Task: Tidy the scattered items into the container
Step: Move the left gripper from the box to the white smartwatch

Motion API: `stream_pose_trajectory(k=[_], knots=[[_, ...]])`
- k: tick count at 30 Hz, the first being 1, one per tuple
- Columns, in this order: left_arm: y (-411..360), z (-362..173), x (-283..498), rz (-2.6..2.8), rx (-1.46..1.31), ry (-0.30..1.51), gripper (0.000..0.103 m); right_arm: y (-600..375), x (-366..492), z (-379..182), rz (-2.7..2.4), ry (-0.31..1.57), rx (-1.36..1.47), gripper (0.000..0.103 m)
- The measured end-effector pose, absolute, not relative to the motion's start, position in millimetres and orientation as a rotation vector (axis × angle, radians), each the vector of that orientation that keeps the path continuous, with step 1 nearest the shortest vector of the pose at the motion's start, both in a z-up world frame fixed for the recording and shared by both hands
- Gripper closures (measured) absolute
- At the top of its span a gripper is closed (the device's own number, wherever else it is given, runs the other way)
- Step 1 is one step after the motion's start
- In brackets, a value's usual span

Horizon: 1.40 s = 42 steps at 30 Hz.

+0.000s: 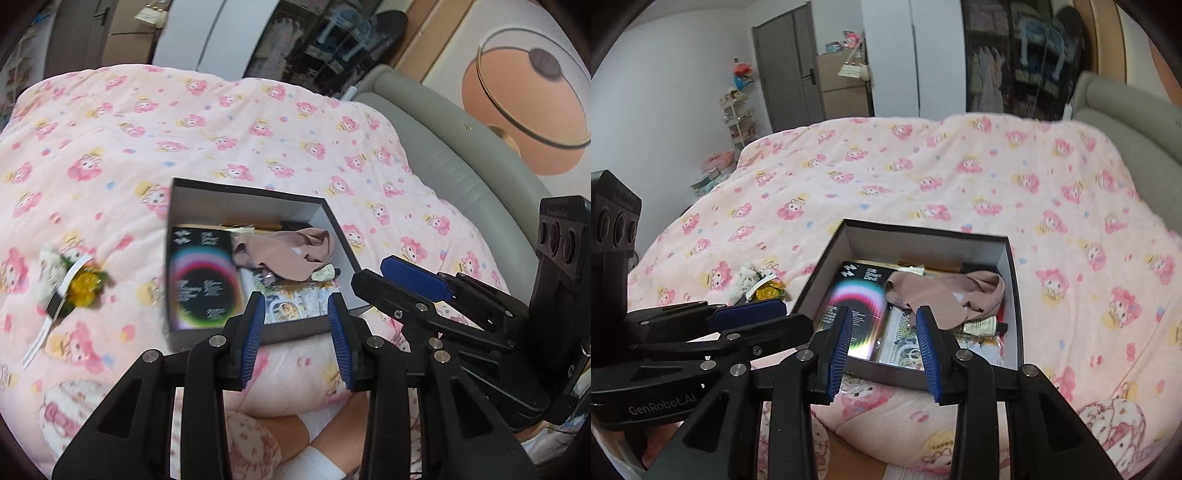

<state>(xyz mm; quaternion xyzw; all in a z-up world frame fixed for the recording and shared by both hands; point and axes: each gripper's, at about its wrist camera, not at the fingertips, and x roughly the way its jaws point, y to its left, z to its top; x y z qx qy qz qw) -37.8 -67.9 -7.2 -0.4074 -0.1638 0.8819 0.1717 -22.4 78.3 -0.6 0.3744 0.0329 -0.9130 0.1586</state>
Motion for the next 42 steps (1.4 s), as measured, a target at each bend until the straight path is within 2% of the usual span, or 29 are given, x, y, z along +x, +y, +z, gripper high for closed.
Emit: stream_pose_trajectory(k=[8,11,19,24,29,32,35,39,42], knots=[[-115,-14,-5,2.594,-1.219,-0.506,0.068,28,-6,-2,-2.506,0.175,1.040,0.071],[-135,-18,6,2.638,-1.239,-0.530,0.068,10,-6,-7,-2.451,0.147,1.037,0.072],[-198,-51,23,2.691,-1.321,-0.700,0.068,-58,-10,-32,-2.295,0.194,1.064,0.072],[-230,-68,25,2.731,-1.366,-0.766,0.068,-93,-25,-57,-2.170,0.152,1.138,0.072],[-269,-97,25,2.750,-1.392,-0.928,0.068,-117,-48,-82,-2.018,0.059,1.245,0.072],[-292,-120,19,2.725,-1.439,-1.023,0.067,-129,-65,-91,-2.017,0.063,1.286,0.072],[-305,-146,6,2.661,-1.498,-1.058,0.060,-140,-82,-97,-2.011,0.066,1.303,0.072],[-325,-188,-15,2.514,-1.549,-1.227,0.060,-156,-106,-114,-1.999,0.059,1.350,0.072],[-337,-212,-26,2.497,-1.636,-1.271,0.060,-167,-121,-135,-1.992,0.070,1.405,0.072]])
